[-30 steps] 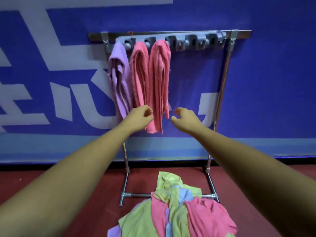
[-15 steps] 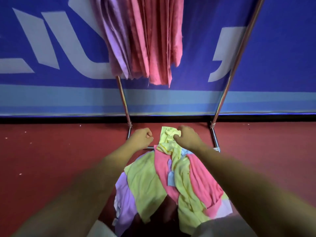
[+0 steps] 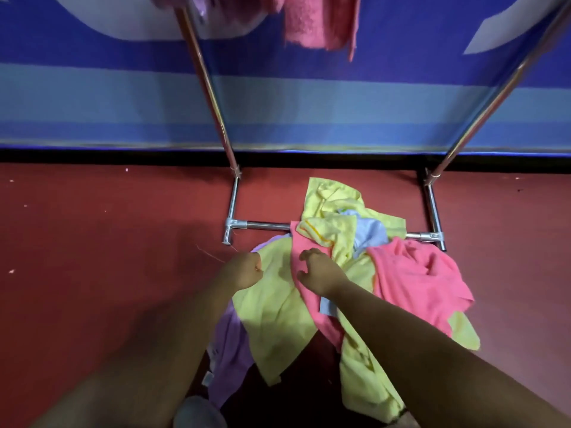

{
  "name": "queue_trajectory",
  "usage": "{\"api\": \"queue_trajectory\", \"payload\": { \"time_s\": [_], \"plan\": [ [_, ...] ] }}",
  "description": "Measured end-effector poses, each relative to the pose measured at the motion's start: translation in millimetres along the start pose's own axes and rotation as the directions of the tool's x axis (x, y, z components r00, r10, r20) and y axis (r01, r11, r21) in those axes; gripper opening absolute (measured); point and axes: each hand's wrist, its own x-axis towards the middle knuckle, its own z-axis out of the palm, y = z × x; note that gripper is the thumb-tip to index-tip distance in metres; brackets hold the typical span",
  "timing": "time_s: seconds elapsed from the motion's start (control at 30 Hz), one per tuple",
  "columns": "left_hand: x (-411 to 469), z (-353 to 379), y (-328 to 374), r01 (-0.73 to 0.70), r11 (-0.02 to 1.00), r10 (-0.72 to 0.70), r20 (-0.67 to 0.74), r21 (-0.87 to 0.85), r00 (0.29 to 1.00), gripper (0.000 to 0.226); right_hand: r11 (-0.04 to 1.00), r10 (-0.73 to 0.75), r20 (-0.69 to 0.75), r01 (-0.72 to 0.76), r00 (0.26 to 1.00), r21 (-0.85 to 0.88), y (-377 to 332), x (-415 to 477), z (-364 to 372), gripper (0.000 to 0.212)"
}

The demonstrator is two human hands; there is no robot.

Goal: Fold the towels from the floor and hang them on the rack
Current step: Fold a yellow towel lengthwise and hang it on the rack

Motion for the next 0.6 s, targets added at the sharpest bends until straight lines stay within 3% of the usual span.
{"api": "queue_trajectory", "payload": {
  "time_s": [0.1, 0.27, 0.4, 0.47, 0.53, 0.6],
  "plan": [
    [19.9, 32.3, -19.6, 0.029, 0.999, -0.030, 0.033, 0.025, 0.999, 0.016, 0.999, -0.042, 0.059, 0.042, 0.997, 0.002, 0.0, 19.7, 28.8, 0.047],
    [36.6, 89.4, -29.1, 0.034, 0.999, -0.030, 0.080, -0.042, 0.996, 0.050, 0.995, -0.071, 0.126, 0.080, 0.989, -0.066, 14.3, 52.8, 74.4, 0.033],
    [43.6, 120.2, -37.3, -0.025, 0.999, 0.027, 0.071, -0.032, 0.997, 0.024, 0.983, -0.110, 0.045, 0.116, 0.993, -0.144, 24.6, 56.5, 99.8, 0.037],
    [45.4, 122.0, -39.9, -0.082, 0.991, 0.086, 0.029, -0.105, 0.996, 0.013, 0.975, -0.104, -0.006, 0.101, 0.995, -0.197, 29.3, 59.6, 106.0, 0.033],
    [44.2, 112.4, -39.6, -0.096, 0.966, 0.092, -0.029, -0.241, 0.995, 0.027, 0.973, -0.138, -0.031, 0.130, 0.990, -0.190, 30.6, 59.8, 103.1, 0.026],
    [44.5, 92.0, -35.0, -0.111, 0.926, 0.091, -0.070, -0.361, 0.993, 0.041, 0.985, -0.170, -0.073, 0.168, 0.983, -0.033, 28.9, 58.5, 94.6, 0.020]
  ]
}}
